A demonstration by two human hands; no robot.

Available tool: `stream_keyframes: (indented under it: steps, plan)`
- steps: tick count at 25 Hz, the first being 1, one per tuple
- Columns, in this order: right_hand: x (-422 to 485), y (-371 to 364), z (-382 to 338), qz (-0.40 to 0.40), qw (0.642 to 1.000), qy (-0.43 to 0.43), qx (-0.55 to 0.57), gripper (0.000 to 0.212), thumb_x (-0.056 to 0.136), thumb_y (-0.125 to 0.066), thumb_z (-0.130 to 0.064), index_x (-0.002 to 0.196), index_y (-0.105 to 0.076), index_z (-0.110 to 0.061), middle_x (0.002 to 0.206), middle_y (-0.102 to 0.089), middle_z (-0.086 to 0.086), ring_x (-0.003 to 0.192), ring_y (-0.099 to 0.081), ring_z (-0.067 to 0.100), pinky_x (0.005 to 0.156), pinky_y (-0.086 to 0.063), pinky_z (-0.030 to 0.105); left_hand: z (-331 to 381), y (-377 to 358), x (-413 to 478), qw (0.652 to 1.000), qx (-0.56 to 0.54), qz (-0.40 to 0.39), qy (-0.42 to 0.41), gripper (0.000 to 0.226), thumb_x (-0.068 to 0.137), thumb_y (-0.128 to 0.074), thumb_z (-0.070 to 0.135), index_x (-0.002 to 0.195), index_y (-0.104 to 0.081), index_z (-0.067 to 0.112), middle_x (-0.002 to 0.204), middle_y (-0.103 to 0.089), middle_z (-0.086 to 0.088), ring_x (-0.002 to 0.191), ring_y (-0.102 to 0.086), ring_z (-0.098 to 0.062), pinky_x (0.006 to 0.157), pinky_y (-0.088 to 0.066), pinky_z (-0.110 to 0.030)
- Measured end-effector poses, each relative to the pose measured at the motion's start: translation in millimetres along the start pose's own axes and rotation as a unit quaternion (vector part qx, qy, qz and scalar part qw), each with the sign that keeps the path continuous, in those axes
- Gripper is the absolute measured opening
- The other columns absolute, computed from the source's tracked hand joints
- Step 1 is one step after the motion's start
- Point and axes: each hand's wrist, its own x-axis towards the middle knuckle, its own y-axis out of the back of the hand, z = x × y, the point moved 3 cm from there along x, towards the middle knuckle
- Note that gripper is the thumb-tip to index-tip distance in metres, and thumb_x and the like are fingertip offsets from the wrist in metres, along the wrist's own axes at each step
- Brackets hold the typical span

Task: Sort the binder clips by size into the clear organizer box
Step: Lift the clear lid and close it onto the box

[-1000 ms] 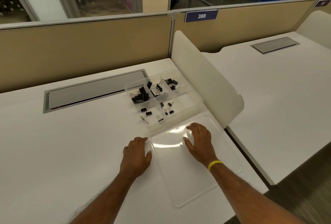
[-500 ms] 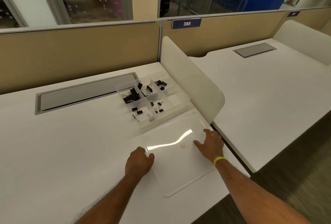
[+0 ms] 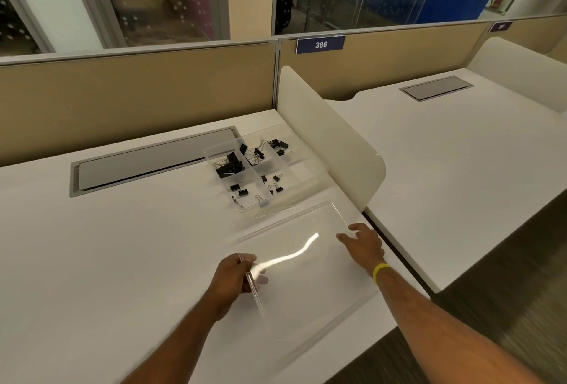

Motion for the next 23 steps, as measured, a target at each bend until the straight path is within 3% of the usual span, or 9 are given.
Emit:
stream_keyframes:
  steps: [2, 6, 11, 14, 18, 21, 23]
  plan:
    - [-7, 2, -5, -0.004, 1.0, 0.019, 0.024, 0.038, 0.077, -0.074, -0.041, 0.111, -0.06, -0.028, 0.12, -0.051, 0.005, 0.111, -0.054, 0.025, 0.102, -0.039, 0.043, 6, 10, -7, 1.0, -0.004, -0.015, -0.021, 0.017, 0.1, -0.044, 0.009, 0.109, -0.056, 0.002, 0.092, -0.072, -0.021, 0.079, -0.072, -0.036, 0.063, -0.054, -0.036]
    - [-31, 4, -27, -0.012, 0.994, 0.072, 0.087, 0.029, 0.081, -0.074, -0.028, 0.107, -0.062, -0.021, 0.115, -0.049, 0.007, 0.103, -0.055, 0.018, 0.086, -0.044, 0.028, 15, 37, -29, 0.998, -0.007, -0.029, -0.047, 0.019, 0.1, -0.044, 0.01, 0.11, -0.057, 0.0, 0.093, -0.072, -0.022, 0.079, -0.071, -0.037, 0.063, -0.055, -0.037]
    - [-68, -17, -69, -0.034, 0.982, 0.165, 0.09, 0.025, 0.082, -0.075, -0.022, 0.104, -0.064, -0.022, 0.111, -0.052, 0.005, 0.092, -0.055, 0.013, 0.089, -0.049, 0.03, 27, 98, -55, 0.997, -0.032, 0.021, -0.067, 0.019, 0.097, -0.047, 0.01, 0.105, -0.06, -0.001, 0.091, -0.07, -0.023, 0.072, -0.069, -0.033, 0.055, -0.052, -0.031]
    - [-90, -35, -100, -0.04, 0.966, 0.241, 0.084, 0.028, 0.081, -0.076, -0.031, 0.105, -0.063, -0.024, 0.112, -0.05, -0.001, 0.099, -0.055, 0.011, 0.095, -0.05, 0.035, 41, 140, -61, 0.994, -0.049, 0.048, -0.081, 0.019, 0.097, -0.046, 0.008, 0.105, -0.06, -0.002, 0.086, -0.07, -0.021, 0.067, -0.069, -0.029, 0.053, -0.05, -0.029]
    - [-136, -45, -145, -0.035, 0.892, 0.447, 0.052, 0.048, 0.08, -0.066, -0.058, 0.112, -0.063, -0.022, 0.129, -0.052, -0.007, 0.126, -0.046, 0.008, 0.105, -0.039, 0.029, 67, 185, -64, 0.987, -0.075, 0.095, -0.103, 0.02, 0.097, -0.043, 0.007, 0.102, -0.061, 0.0, 0.078, -0.07, -0.015, 0.06, -0.069, -0.023, 0.046, -0.049, -0.022]
    - [-177, -61, -174, -0.114, 0.818, 0.564, -0.002, 0.061, 0.077, -0.07, -0.059, 0.123, -0.061, -0.02, 0.139, -0.051, -0.006, 0.134, -0.041, 0.008, 0.111, -0.033, 0.025, 94, 206, -62, 0.981, -0.093, 0.125, -0.114, 0.019, 0.097, -0.043, 0.008, 0.095, -0.063, 0.004, 0.085, -0.068, -0.017, 0.058, -0.07, -0.018, 0.047, -0.05, -0.02]
    - [-185, -79, -189, -0.096, 0.785, 0.611, -0.042, 0.054, 0.083, -0.071, -0.047, 0.127, -0.06, -0.018, 0.14, -0.053, -0.002, 0.135, -0.043, 0.011, 0.112, -0.035, 0.025, 113, 214, -58, 0.978, -0.094, 0.132, -0.129, 0.019, 0.097, -0.044, 0.01, 0.095, -0.063, 0.005, 0.089, -0.067, -0.019, 0.06, -0.071, -0.018, 0.054, -0.051, -0.024]
